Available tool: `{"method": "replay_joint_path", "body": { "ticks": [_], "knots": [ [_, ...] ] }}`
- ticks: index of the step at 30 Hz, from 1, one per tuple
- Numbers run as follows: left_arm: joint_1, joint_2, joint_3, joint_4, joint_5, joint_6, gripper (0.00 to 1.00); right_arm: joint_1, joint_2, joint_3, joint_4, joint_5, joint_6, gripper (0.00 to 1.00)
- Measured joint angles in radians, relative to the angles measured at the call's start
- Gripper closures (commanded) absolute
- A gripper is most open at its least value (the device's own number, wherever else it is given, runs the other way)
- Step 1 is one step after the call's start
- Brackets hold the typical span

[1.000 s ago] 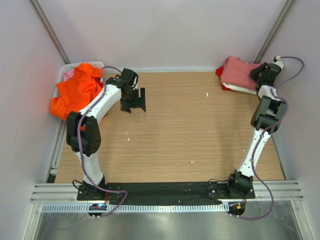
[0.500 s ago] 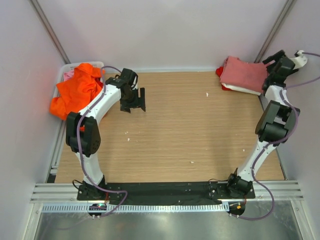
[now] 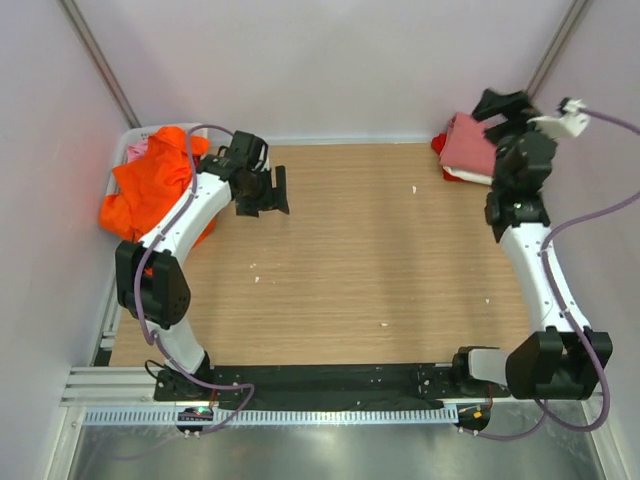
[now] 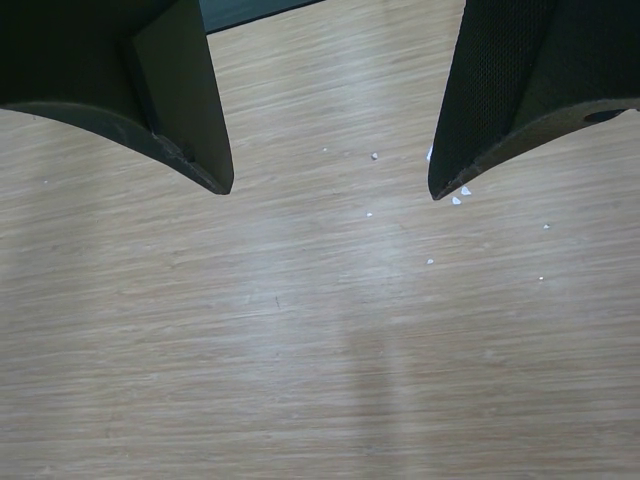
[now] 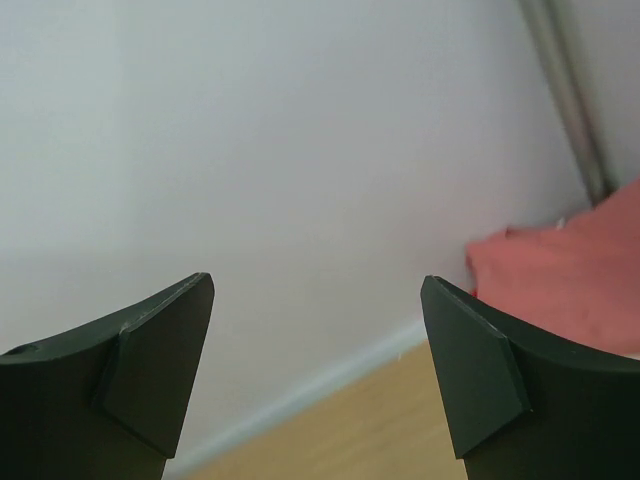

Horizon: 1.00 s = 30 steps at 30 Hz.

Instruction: Fold and stack the t-shirts

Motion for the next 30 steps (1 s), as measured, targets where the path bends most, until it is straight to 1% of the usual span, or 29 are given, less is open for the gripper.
{"method": "replay_joint_path", "body": {
  "ticks": [5, 8, 11, 15, 17, 20, 23, 25, 27, 29, 30],
  "knots": [
    [0.000, -0.027, -0.011, 0.016, -0.019, 0.000, 0.20, 0.275, -0.108, -0.330, -0.095, 0.026, 0.057, 0.09],
    [0.000, -0.064, -0.039, 0.029, -0.046, 0.000, 0.20, 0.478, -0.152, -0.557, -0.121, 0.038, 0.109, 0.08],
    [0.000, -0.109, -0.059, 0.043, -0.096, 0.000, 0.20, 0.639, -0.167, -0.702, -0.139, 0.054, 0.151, 0.08],
    [0.000, -0.173, -0.088, 0.084, -0.159, 0.002, 0.18, 0.789, -0.190, -0.829, -0.099, 0.066, 0.179, 0.06],
    [0.000, -0.213, -0.116, 0.109, -0.196, 0.009, 0.18, 0.826, -0.201, -0.882, -0.076, 0.059, 0.185, 0.05],
    [0.000, -0.269, -0.161, 0.149, -0.268, 0.026, 0.17, 0.830, -0.219, -0.922, -0.042, 0.050, 0.181, 0.01],
    [0.000, -0.356, -0.241, 0.215, -0.365, 0.053, 0.16, 0.830, -0.217, -0.939, 0.023, 0.042, 0.180, 0.01],
    [0.000, -0.454, -0.323, 0.276, -0.435, 0.075, 0.08, 0.830, -0.195, -0.935, 0.055, 0.030, 0.180, 0.02],
    [0.000, -0.589, -0.428, 0.371, -0.505, 0.100, 0.00, 0.830, -0.166, -0.931, 0.069, 0.020, 0.180, 0.02],
    [0.000, -0.758, -0.555, 0.489, -0.565, 0.126, 0.00, 0.830, -0.146, -0.929, 0.069, 0.012, 0.180, 0.03],
    [0.000, -0.802, -0.586, 0.525, -0.578, 0.130, 0.00, 0.830, -0.143, -0.929, 0.069, 0.005, 0.179, 0.03]
  ]
}}
